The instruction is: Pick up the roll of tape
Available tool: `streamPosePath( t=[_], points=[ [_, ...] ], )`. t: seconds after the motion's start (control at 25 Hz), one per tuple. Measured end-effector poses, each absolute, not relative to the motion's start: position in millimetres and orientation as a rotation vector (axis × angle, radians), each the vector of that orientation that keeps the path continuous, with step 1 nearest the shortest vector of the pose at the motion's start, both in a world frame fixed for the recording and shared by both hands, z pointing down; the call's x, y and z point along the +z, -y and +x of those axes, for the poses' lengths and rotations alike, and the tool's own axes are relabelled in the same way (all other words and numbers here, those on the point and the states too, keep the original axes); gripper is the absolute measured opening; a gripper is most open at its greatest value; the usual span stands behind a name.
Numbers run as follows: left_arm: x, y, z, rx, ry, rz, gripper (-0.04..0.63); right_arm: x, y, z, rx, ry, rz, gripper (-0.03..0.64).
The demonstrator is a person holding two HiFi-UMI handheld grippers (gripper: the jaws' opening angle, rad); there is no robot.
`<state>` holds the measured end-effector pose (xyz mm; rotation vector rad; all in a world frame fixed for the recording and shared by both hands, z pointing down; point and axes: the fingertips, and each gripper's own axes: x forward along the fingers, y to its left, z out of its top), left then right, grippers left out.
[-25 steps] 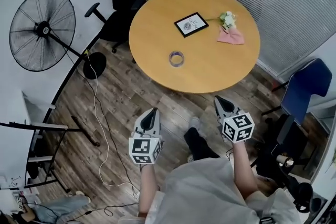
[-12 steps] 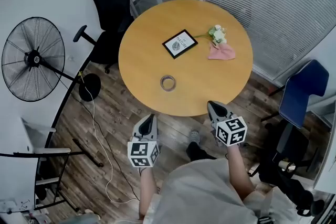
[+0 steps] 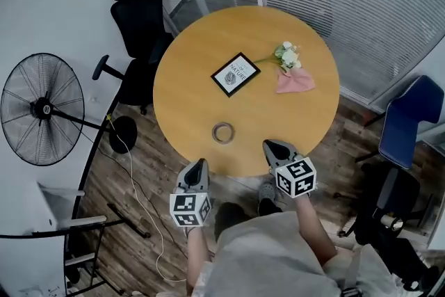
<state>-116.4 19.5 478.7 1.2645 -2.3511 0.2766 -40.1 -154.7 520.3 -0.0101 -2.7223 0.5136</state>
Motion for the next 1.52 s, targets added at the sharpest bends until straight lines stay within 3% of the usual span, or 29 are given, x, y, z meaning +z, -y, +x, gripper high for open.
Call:
streamPosePath(
  t=[1.4,1.52],
  points=[
    [543.3,67.7,-288.3,0.336,1.880,1.825,0.011,564.4,142.8,-177.9,0.549,2.562,0.558,-0.002],
    [548.1,71.0,-293.8,0.355,1.819,1.877,0.011,568.0,140.4,-182.4,0.573,2.545,0.623,0.026]
  ],
)
